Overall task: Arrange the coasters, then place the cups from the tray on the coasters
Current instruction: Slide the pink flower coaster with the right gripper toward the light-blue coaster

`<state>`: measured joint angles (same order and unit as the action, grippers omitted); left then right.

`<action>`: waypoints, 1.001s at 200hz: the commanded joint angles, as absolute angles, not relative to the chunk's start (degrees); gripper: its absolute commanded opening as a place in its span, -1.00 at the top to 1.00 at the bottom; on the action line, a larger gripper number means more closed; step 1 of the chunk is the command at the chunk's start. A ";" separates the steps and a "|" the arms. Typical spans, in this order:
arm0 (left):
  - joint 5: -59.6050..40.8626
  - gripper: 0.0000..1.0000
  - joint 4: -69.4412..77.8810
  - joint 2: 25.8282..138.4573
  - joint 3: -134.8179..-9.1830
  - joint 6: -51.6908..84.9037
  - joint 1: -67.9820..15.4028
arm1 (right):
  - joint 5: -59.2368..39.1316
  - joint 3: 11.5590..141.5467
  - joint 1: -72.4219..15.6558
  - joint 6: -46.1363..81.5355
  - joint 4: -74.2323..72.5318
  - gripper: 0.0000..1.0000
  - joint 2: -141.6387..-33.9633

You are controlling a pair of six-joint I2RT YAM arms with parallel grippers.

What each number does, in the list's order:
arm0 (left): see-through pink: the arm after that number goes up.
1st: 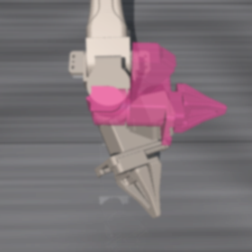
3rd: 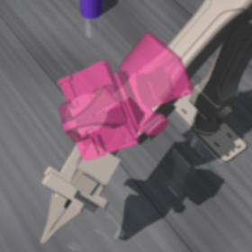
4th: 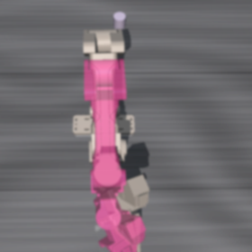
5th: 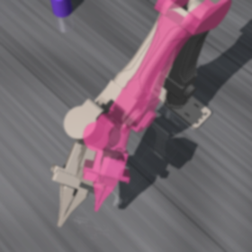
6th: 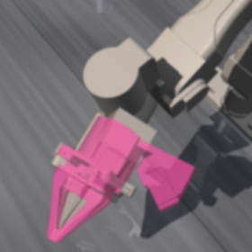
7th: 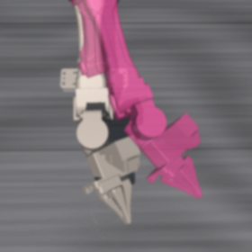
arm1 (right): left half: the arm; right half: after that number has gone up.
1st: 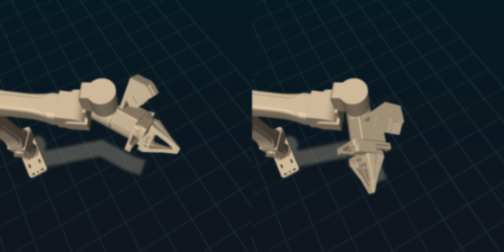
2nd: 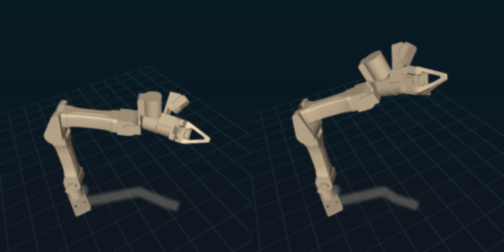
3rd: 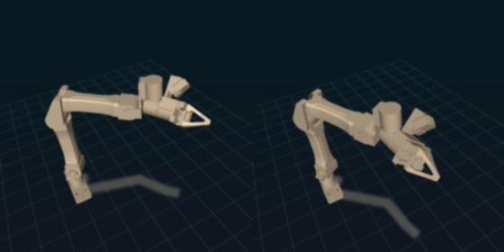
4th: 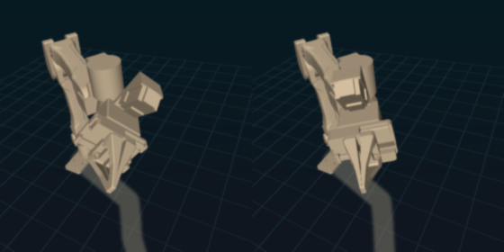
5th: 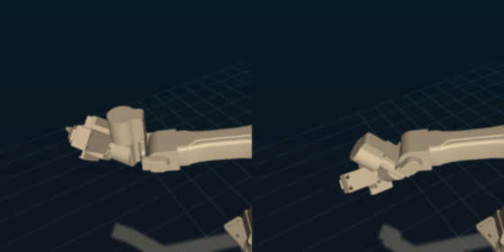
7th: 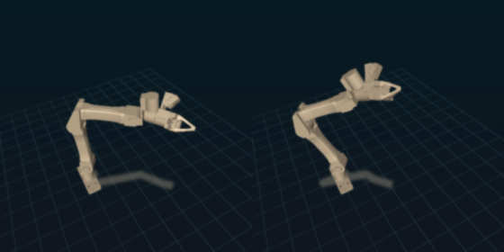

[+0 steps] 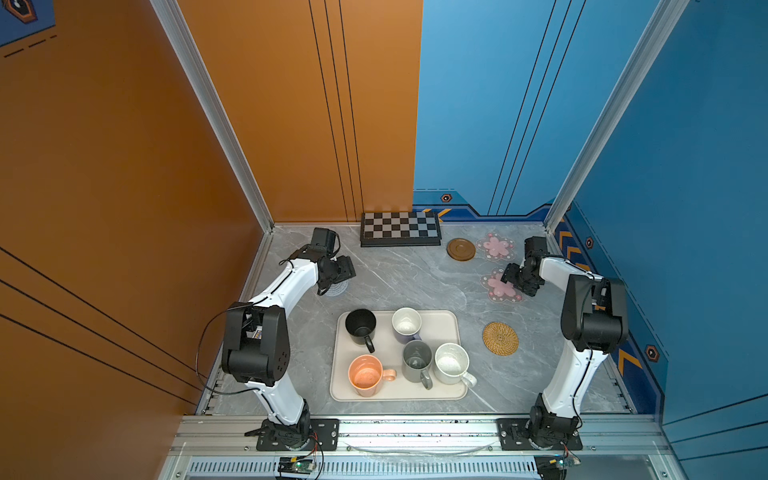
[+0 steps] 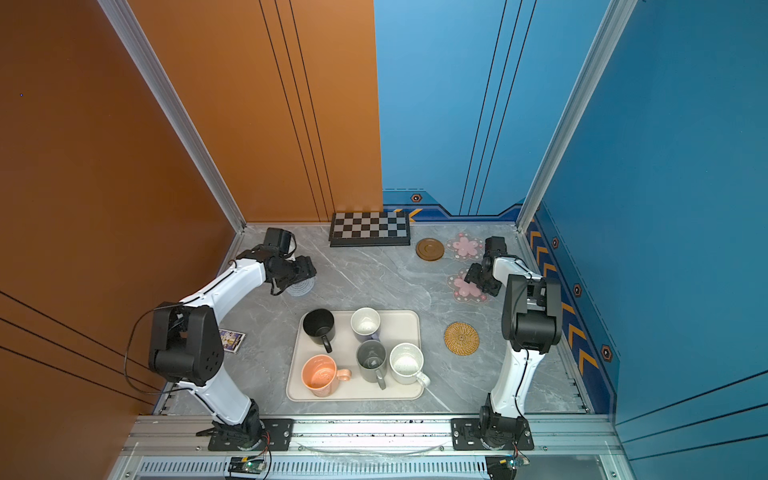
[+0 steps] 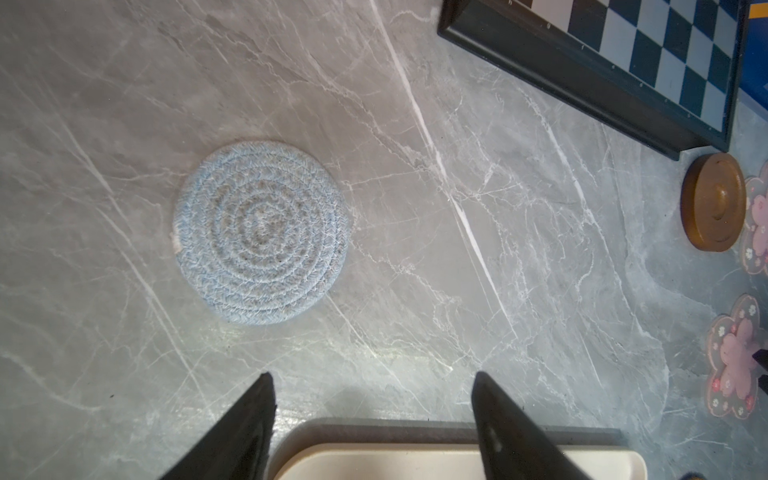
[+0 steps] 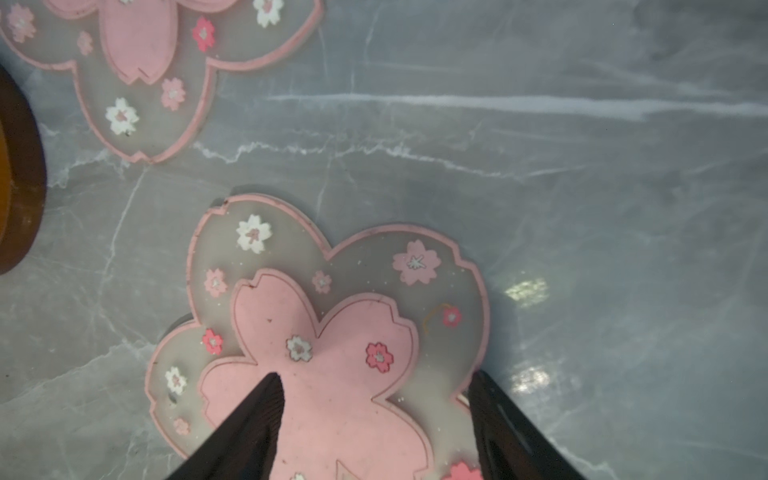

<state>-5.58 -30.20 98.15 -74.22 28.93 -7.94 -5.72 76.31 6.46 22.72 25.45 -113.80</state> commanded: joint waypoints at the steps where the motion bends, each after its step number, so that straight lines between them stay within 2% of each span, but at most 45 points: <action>1: -6.24 -0.50 -30.26 95.85 -73.14 28.64 -7.78 | -6.86 74.20 4.99 24.70 29.97 -0.45 -115.30; 103: -7.17 -0.51 -30.23 92.60 -70.80 28.43 -6.38 | -2.68 78.42 -4.46 19.68 33.11 -0.43 -117.95; 200: -7.67 -0.51 -30.25 93.37 -69.42 28.82 -5.17 | -10.40 79.44 0.04 28.47 27.40 -0.53 -116.28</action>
<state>-6.66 -29.98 93.62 -69.95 28.93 -5.61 -6.74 79.24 -0.93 24.49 28.27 -115.09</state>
